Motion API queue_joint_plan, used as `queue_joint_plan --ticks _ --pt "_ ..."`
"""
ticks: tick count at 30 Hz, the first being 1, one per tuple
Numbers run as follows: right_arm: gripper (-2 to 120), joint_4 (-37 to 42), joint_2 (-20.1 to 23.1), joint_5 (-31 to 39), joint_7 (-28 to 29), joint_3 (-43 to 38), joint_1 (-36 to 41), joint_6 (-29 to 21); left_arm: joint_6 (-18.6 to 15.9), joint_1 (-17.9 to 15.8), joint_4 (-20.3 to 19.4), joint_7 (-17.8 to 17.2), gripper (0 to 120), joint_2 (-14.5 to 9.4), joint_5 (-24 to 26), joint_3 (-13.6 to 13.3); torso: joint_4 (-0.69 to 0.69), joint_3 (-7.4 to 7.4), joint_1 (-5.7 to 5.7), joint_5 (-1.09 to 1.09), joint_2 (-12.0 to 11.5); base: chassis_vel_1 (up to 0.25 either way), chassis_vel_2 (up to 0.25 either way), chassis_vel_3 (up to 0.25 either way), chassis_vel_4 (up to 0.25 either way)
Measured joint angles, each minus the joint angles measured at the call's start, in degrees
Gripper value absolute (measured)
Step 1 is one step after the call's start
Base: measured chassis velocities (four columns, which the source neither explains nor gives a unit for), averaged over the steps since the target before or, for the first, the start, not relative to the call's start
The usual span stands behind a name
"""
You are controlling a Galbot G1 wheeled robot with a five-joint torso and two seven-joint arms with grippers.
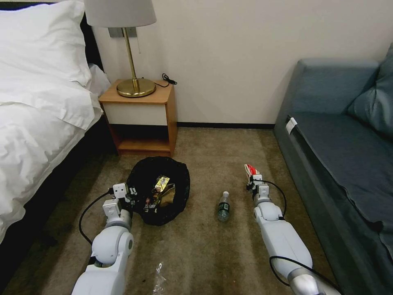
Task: Pick up the trash bin, then pick up the garbage on the floor and place it into the trash bin.
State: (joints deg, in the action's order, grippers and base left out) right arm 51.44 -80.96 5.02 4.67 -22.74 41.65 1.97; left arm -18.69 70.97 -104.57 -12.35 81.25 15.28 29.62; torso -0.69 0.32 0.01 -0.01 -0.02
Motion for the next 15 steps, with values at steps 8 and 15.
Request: queue_joint_plan --ticks 8,15 --pt "0 3.12 0.16 1.16 0.23 1.08 1.40 0.98 0.20 -1.26 1.90 0.26 2 0.34 0.04 -0.07 0.00 0.00 0.00 0.00 0.00 0.000 0.000 0.000 0.000" --pt "0 5.28 0.05 2.29 0.23 2.69 2.41 5.76 0.29 -2.84 3.63 0.41 2 0.91 0.07 -0.52 0.01 0.00 0.00 0.00 0.00 0.000 0.000 0.000 0.000"
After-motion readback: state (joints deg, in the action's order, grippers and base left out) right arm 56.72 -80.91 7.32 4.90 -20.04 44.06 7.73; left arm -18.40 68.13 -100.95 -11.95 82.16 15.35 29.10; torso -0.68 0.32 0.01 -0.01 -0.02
